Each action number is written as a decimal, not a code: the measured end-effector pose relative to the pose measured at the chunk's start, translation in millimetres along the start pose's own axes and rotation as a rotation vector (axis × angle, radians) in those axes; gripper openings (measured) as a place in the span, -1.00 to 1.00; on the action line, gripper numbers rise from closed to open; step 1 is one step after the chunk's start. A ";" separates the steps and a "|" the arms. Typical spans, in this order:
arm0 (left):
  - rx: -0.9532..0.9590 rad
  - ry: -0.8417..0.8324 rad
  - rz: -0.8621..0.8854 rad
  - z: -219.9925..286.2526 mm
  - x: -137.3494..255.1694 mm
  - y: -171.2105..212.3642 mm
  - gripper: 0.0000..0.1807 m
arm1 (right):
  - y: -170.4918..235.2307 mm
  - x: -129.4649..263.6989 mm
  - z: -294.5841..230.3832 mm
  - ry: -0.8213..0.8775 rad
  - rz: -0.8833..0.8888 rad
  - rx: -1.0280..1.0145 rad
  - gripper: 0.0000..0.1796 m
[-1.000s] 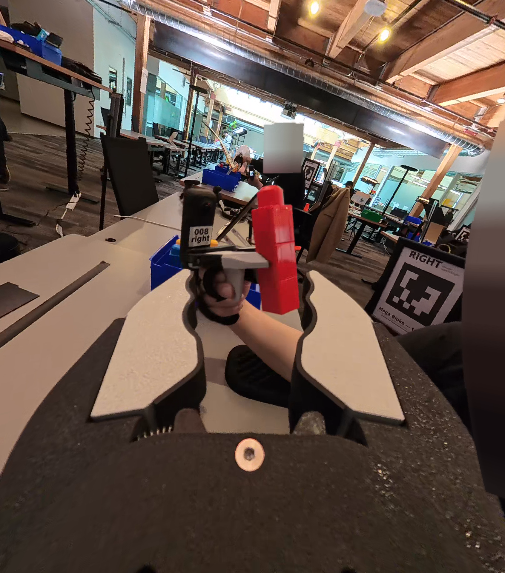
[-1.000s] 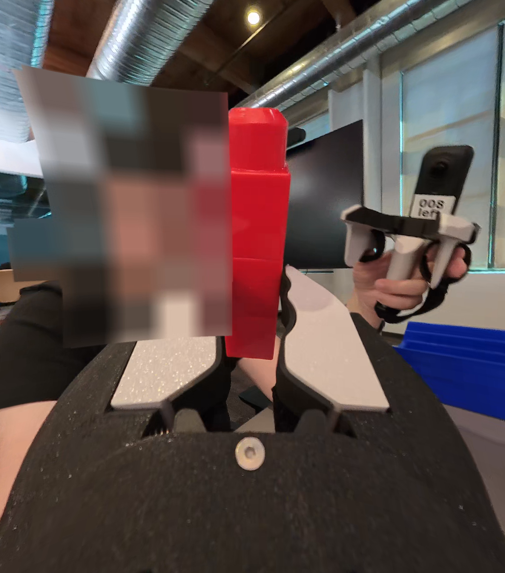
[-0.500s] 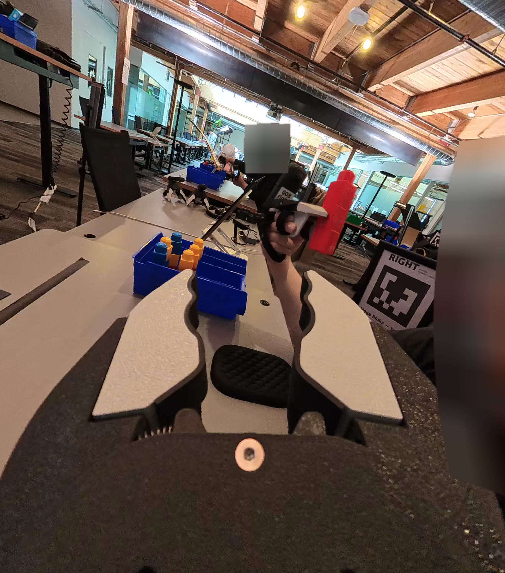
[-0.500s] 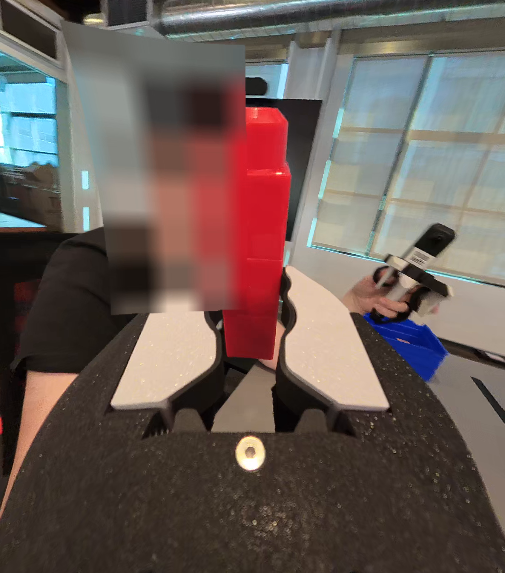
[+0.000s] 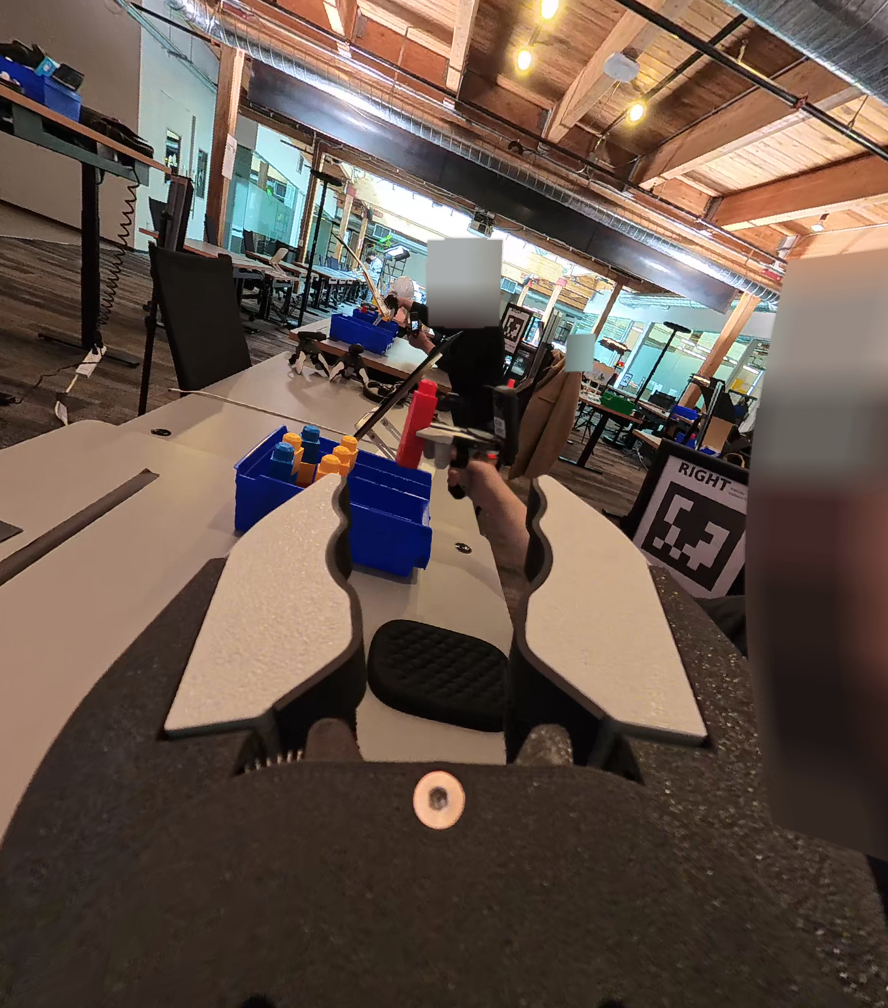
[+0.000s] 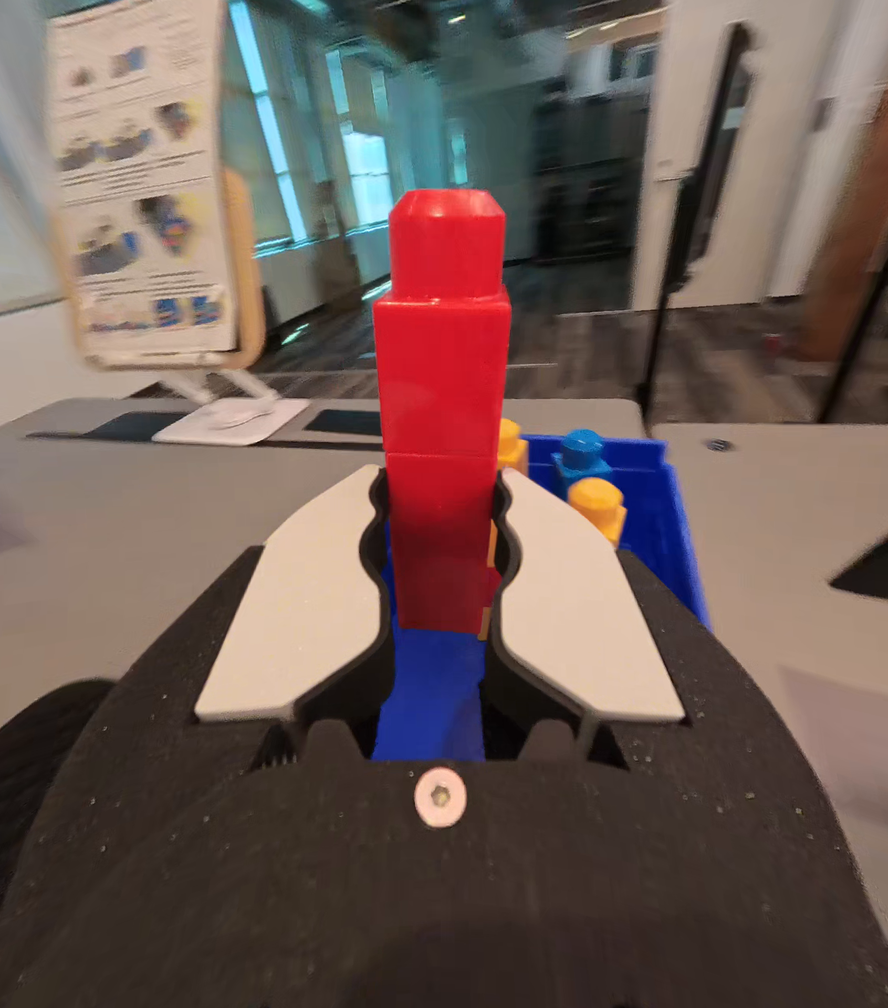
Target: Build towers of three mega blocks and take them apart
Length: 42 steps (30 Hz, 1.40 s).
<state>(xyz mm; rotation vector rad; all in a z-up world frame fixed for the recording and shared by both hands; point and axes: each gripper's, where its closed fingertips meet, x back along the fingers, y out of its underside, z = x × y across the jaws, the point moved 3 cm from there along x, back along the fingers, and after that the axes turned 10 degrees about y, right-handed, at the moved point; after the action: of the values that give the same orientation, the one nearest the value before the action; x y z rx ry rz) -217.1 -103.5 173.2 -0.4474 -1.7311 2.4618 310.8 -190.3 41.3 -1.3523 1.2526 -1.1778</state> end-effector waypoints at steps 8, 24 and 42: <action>0.006 -0.001 -0.006 1.9 -3.9 2.2 -0.32 | 63.1 -36.6 -17.7 0.095 -0.218 -0.050 -0.60; 0.005 0.018 -0.017 3.9 -7.4 3.2 -0.33 | 102.5 -12.4 -35.3 0.178 -0.375 -0.009 -0.60; 0.010 0.022 -0.040 3.5 -13.9 7.3 -0.33 | 118.9 21.0 -43.5 0.153 -0.484 -0.048 -0.61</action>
<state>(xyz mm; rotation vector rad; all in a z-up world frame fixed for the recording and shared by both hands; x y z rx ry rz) -204.3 -112.6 169.9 -0.4326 -1.7011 2.4280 254.0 -219.2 -70.0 -1.6850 1.0916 -1.6161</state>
